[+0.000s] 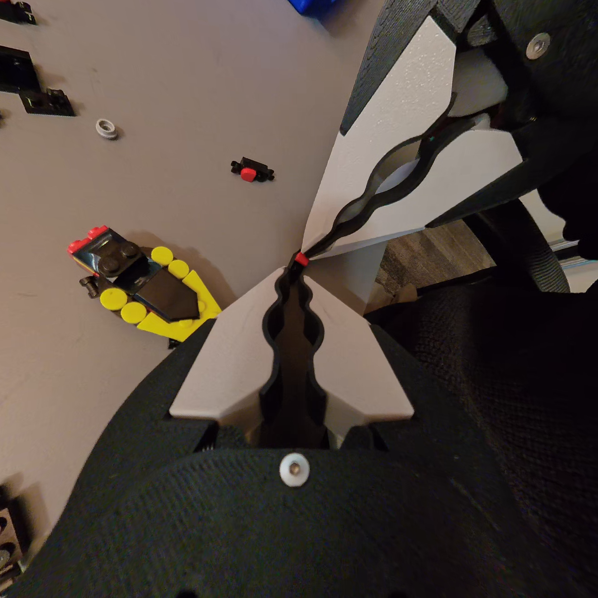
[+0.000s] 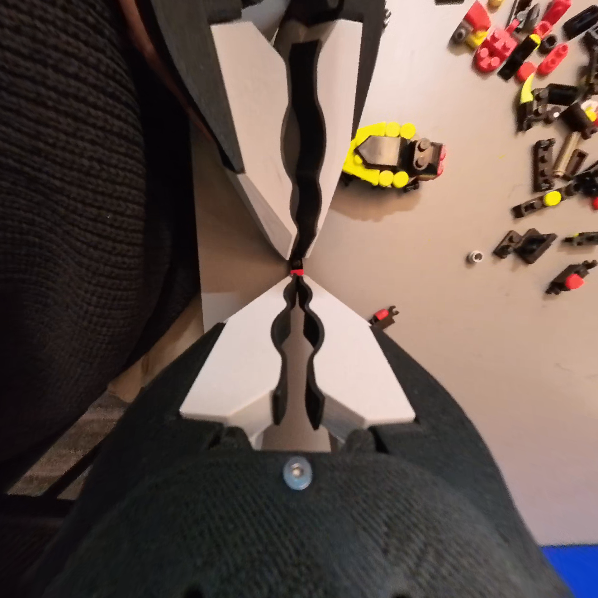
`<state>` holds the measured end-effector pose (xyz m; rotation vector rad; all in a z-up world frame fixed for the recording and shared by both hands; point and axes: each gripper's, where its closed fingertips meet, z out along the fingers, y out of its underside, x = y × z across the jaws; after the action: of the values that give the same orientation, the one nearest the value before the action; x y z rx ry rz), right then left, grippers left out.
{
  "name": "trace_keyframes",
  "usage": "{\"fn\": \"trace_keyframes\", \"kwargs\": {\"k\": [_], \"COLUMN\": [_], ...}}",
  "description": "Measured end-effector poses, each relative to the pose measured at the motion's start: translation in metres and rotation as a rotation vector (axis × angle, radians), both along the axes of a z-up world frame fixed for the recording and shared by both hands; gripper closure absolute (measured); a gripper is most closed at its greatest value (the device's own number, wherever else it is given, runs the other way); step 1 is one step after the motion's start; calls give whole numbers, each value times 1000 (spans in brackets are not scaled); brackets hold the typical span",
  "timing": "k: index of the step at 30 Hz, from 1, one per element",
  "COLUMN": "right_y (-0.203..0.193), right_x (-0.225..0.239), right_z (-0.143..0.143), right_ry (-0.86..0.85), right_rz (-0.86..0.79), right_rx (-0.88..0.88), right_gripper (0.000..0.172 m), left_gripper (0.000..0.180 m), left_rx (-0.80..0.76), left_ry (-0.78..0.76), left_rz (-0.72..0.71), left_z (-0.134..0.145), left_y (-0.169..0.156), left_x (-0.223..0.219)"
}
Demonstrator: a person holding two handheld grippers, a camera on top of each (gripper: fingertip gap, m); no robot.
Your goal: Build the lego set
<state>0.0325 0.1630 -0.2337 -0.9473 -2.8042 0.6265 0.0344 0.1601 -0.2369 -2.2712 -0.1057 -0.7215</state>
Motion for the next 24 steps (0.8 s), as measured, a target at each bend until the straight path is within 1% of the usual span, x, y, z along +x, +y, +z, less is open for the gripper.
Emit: {"fn": "trace_keyframes", "kwargs": {"k": [9,17,20,24], "right_y": [1,0,0,0], "right_x": [1,1,1,0], "right_z": [-1,-2,-1,-1], "right_ry": [-60,-84,-68,-53], "right_rz": [40,32,29,-13], "right_rx": [104,150,142,57], "right_gripper": [172,172,172,172], "left_gripper": [178,178,178,178], "left_rx": [1,0,2,2], "left_ry": [9,7,15,15], "left_rz": [1,3,3,4], "left_z": [0,0,0,0], "left_y": [0,0,0,0], "left_x": [0,0,0,0]}}
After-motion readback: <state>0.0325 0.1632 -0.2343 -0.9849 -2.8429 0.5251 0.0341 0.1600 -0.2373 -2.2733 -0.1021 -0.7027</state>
